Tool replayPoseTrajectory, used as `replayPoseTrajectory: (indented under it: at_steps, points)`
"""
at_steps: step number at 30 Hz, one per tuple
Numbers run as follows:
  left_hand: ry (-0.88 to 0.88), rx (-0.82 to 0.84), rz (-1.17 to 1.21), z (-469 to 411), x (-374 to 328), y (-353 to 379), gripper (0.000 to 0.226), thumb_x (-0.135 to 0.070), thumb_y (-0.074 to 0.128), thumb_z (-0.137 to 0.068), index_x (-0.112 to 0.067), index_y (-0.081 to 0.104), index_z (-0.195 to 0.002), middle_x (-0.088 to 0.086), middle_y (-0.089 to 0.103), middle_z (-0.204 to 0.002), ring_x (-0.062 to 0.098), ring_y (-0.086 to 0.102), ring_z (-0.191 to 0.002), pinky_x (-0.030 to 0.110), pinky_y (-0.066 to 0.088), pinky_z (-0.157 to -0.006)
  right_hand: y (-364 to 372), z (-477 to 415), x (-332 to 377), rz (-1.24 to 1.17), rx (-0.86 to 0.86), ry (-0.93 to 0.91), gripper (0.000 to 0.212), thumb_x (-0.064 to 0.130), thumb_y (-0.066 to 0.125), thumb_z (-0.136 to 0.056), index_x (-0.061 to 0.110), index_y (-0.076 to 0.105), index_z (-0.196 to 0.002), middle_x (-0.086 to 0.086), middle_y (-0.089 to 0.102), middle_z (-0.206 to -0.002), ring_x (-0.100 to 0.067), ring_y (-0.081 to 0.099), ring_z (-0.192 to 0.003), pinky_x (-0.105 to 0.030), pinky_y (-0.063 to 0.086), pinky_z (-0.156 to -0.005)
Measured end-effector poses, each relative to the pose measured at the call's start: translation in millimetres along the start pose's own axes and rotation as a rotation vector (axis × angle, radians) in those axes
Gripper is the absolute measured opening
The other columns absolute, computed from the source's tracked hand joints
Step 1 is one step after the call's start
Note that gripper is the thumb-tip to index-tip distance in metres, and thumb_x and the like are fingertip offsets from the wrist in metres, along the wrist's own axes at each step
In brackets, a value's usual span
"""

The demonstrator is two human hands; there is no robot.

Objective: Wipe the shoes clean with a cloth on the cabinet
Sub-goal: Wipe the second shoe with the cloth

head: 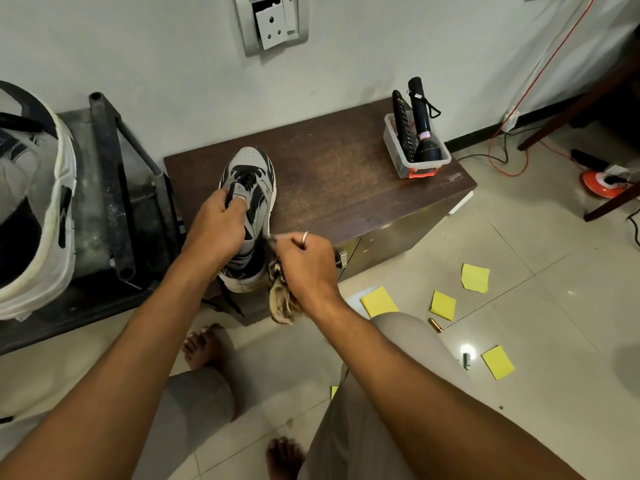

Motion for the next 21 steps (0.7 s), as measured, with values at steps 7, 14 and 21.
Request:
replayPoseTrajectory:
  at_steps: [7, 14, 21]
  points:
    - [-0.001, -0.022, 0.010, 0, 1, 1, 0.032, -0.042, 0.041, -0.098, -0.025, 0.063, -0.115, 0.000, 0.070, -0.103, 0.020, 0.066, -0.093, 0.040, 0.053, -0.081, 22, 19, -10, -0.007, 0.033, -0.082, 0.039, 0.013, 0.062, -0.092, 0.017, 0.070, -0.130, 0.006, 0.073, -0.115, 0.001, 0.067, -0.097, -0.018, 0.054, -0.088]
    - [-0.001, -0.024, -0.001, 0, 1, 0, 0.031, -0.043, 0.040, -0.098, -0.025, 0.062, -0.113, 0.000, 0.069, -0.102, 0.020, 0.065, -0.094, 0.040, 0.051, -0.079, 15, 16, -15, -0.348, 0.114, 0.258, 0.019, 0.023, 0.068, -0.090, 0.012, 0.080, -0.100, -0.008, 0.079, -0.095, -0.024, 0.075, -0.099, -0.047, 0.059, -0.096]
    - [0.006, -0.016, -0.002, 0, 2, -1, 0.036, -0.044, 0.040, -0.098, -0.024, 0.062, -0.119, 0.001, 0.068, -0.107, 0.022, 0.064, -0.098, 0.043, 0.051, -0.086, 4, 16, -3, -0.441, 0.193, 0.231, 0.019, 0.015, 0.067, -0.090, 0.015, 0.077, -0.073, -0.007, 0.073, -0.074, -0.024, 0.069, -0.077, -0.040, 0.060, -0.079]
Point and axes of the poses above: each hand's wrist, its own z-axis away from the middle knuckle, its own y-axis out of the palm, x = y × z, the point moved 2 cm from there along -z, towards the middle knuckle
